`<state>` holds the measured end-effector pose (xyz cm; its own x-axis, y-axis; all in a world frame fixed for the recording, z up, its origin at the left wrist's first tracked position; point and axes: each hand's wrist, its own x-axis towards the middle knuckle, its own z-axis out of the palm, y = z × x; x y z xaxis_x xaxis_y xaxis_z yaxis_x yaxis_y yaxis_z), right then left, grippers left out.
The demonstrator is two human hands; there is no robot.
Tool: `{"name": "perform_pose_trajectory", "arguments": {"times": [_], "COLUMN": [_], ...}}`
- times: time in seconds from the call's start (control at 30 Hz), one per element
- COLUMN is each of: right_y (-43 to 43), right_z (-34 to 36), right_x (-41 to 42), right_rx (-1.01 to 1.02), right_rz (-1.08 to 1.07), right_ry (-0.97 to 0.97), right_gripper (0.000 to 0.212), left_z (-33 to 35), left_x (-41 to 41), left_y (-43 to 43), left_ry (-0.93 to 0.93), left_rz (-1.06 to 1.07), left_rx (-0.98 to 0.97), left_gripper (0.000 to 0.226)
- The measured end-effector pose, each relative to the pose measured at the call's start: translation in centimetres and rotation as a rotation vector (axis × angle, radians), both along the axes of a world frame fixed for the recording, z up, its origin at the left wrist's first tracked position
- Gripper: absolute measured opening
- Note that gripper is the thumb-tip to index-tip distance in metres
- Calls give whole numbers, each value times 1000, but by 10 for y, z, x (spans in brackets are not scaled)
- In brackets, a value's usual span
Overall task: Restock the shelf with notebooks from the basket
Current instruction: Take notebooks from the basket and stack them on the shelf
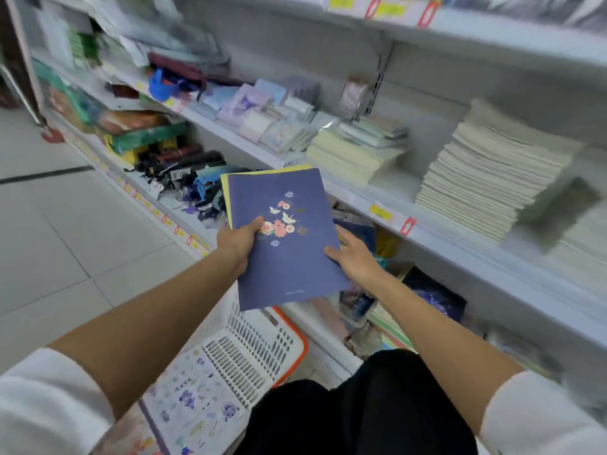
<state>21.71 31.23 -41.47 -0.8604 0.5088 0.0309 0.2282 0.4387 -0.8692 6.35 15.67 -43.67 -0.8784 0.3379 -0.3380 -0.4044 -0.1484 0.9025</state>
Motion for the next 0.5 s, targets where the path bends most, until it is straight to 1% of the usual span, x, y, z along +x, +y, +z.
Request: {"name": "perform_pose_trajectory", "arguments": {"times": [0.03, 0.1, 0.13, 0.2, 0.27, 0.33, 0.4, 0.47, 0.5], "right_y": [5, 15, 18, 30, 43, 57, 69, 80, 85], "right_z": [13, 39, 55, 83, 109, 129, 145, 156, 162], "right_x": [9, 27, 37, 57, 79, 100, 116, 127, 132], "right_rx": [-2, 5, 27, 71, 58, 1, -50, -97, -119], "right_rz": [-39, -140, -175, -242, -309, -370, -451, -525, -560], "right_ry": [63, 210, 274, 355, 412, 477, 545, 609, 632], "right_gripper": [35, 30, 28, 26, 27, 28, 28, 26, 27], "left_z": [14, 48, 66, 99, 129, 159, 184, 200, 205], "left_x": [3, 14, 22, 36, 50, 67, 84, 98, 102], "left_y": [11, 31, 40, 59, 79, 97, 115, 134, 144], "left_ry": [28, 72, 77, 91, 129, 169, 218, 302, 340], "left_rz": [-32, -115, -180, -319, -418, -502, -568, -595, -599], "left_rx": [33, 88, 109, 127, 140, 153, 176, 153, 126], "left_gripper": [54, 35, 33, 42, 37, 29, 26, 32, 40]}}
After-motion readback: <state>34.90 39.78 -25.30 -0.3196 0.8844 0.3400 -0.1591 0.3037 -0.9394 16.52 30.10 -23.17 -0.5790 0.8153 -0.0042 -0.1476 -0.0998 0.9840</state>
